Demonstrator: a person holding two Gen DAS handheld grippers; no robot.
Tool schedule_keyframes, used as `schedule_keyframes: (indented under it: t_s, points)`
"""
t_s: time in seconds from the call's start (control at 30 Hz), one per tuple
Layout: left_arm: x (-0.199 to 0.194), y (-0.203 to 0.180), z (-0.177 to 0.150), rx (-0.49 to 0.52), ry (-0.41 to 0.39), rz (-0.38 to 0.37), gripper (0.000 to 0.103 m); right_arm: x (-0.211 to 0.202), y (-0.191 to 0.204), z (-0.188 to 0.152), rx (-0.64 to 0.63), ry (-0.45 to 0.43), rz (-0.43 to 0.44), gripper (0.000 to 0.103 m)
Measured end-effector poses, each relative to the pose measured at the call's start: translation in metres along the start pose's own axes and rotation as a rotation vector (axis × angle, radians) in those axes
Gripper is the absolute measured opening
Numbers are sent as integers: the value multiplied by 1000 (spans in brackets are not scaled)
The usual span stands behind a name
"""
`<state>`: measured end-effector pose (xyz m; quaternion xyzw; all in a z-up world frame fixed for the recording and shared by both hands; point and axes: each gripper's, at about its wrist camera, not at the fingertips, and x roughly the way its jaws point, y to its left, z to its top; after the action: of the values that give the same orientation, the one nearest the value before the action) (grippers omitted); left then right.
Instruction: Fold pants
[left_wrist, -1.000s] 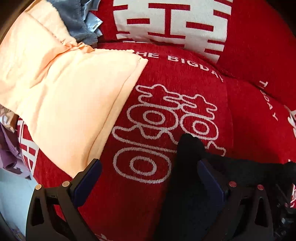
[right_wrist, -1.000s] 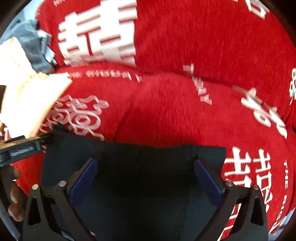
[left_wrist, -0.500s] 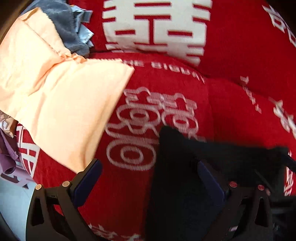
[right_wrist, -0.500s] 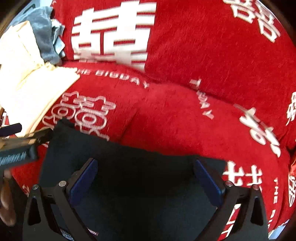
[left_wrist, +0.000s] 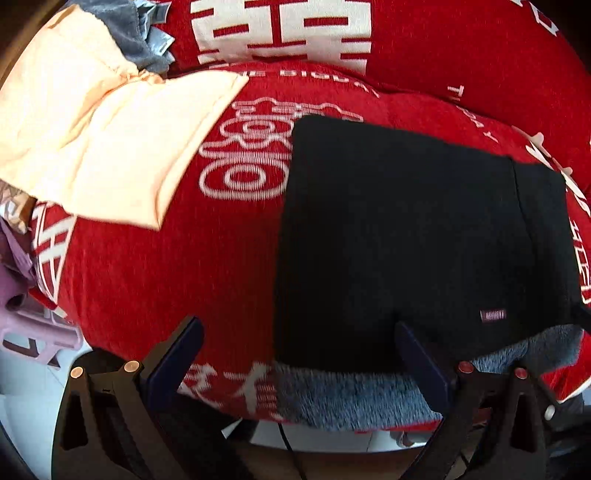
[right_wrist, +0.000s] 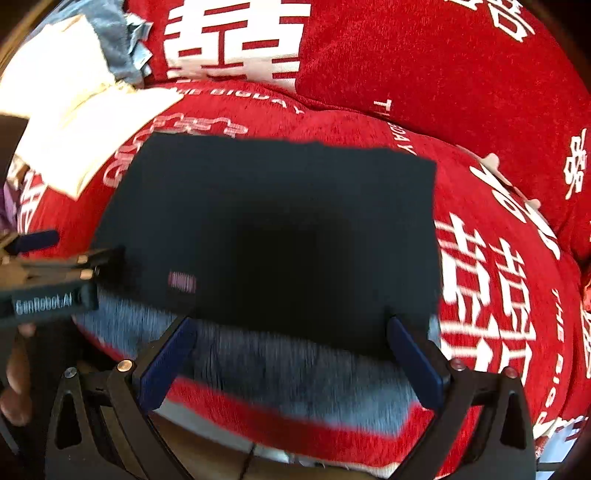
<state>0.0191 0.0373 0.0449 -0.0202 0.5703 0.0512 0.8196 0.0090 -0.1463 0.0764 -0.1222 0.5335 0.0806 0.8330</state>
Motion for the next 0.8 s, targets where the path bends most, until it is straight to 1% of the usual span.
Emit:
schedule_keyframes:
  t_s: [0.1, 0.17, 0.2, 0.27, 0.33, 0.4, 0.47, 0.5, 0.57, 0.67, 0.8]
  points:
    - [-1, 1, -8, -20, 6, -10, 103, 0, 11, -17, -47, 7, -44, 103]
    - [-4, 0, -13, -20, 7, -14, 103, 0, 14, -23, -53, 11, -68, 103]
    - [-6, -2, -15, -15, 4, -8, 103, -1, 16, -26, -49, 17, -66, 103]
    - [-12, -3, -20, -10, -9, -4, 103, 0, 13, -31, -13, 39, -33, 103]
    - [-15, -5, -21, -4, -18, -9, 103, -6, 8, -34, 19, 8, -34, 103]
    - [-13, -8, -21, 9, -14, 4, 103, -11, 5, -35, 34, -19, -23, 103]
    - [-8, -9, -21, 6, 4, 3, 103, -5, 3, -33, 41, -5, -7, 103]
    - [-8, -8, -20, 3, 8, 1, 103, 2, 2, -33, 39, 20, 2, 103]
    - [-15, -9, -20, 13, -3, -4, 103, 10, 1, -32, 45, 53, 2, 103]
    - [-32, -15, -13, 33, -54, -25, 103, -5, -1, -27, 66, 12, 5, 103]
    - [-51, -20, 0, 12, -83, -75, 103, -28, -3, -13, 64, -36, -80, 103]
